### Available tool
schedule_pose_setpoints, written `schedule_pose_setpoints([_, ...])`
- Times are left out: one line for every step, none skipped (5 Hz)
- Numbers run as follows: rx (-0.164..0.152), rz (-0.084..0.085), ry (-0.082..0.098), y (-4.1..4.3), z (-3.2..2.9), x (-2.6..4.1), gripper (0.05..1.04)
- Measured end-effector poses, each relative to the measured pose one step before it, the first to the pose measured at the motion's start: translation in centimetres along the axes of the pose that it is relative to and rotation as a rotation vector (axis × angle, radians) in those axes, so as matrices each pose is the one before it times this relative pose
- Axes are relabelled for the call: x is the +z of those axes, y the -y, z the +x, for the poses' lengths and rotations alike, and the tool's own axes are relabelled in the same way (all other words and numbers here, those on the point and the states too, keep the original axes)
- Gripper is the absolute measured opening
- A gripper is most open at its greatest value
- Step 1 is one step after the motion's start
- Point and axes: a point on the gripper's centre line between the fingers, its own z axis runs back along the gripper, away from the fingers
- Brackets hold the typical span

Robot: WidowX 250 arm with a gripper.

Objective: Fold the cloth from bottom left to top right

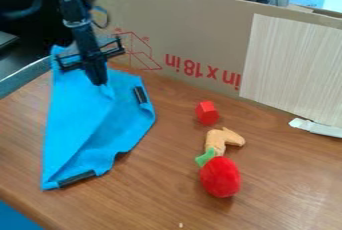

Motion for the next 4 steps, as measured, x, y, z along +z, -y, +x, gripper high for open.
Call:
schedule_pose_setpoints([-0.0015,0.0002,0.0109,2.3,-0.374,-0.282,0.05])
schedule_pose_setpoints([0.0058,-0.0081,0.012,2.127,-0.253,-0.35,0.072])
schedule_pose_setpoints([0.0244,-0.0068,-0.0063,1.058,0.008,-0.897,0.219])
schedule_pose_setpoints([-0.0112,-0.0136,0.0169,0.042,0.165,-0.235,0.501])
